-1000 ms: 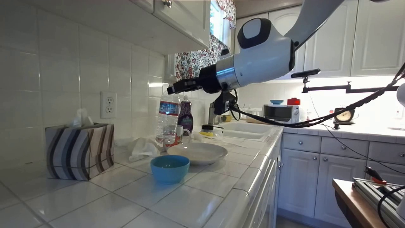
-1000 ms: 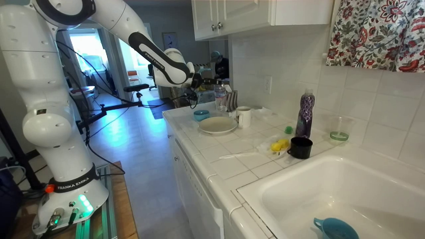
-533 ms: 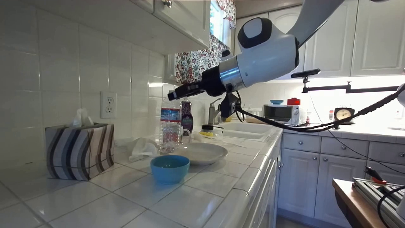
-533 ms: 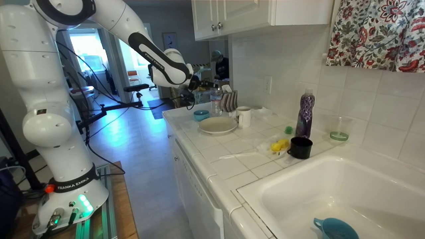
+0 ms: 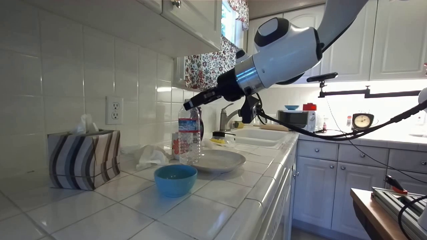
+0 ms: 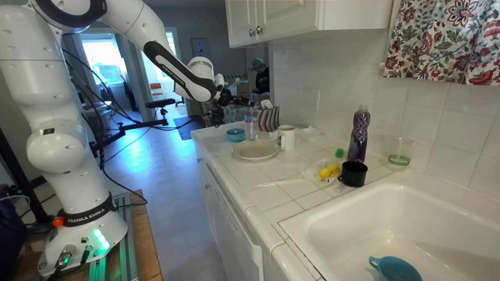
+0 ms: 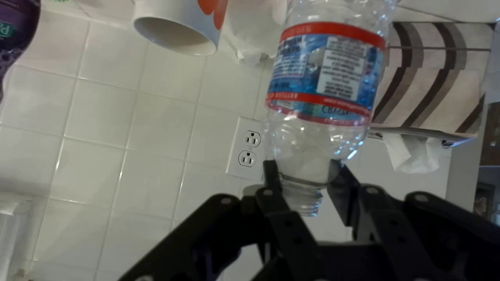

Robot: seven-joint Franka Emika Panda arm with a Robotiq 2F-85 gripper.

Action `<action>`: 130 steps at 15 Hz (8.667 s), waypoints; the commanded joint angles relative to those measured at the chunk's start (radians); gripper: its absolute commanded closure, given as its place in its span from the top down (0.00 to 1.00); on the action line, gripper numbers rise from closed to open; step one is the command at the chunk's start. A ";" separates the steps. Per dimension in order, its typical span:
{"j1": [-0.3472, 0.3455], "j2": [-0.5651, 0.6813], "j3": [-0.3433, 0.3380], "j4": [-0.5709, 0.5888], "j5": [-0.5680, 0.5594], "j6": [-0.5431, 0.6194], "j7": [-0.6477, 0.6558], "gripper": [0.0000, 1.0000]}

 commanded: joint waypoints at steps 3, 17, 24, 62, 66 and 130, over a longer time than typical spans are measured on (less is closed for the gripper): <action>0.008 -0.098 -0.009 -0.089 0.245 -0.048 -0.323 0.11; 0.037 0.018 0.005 0.009 0.431 -0.168 -0.749 0.11; 0.039 0.156 0.030 0.171 0.512 -0.098 -0.977 0.11; 0.104 -0.036 0.087 -0.067 0.646 -0.318 -1.019 0.11; 0.114 -0.046 0.091 -0.045 0.723 -0.390 -1.191 0.11; 0.224 0.179 0.137 0.138 1.068 -0.594 -1.796 0.11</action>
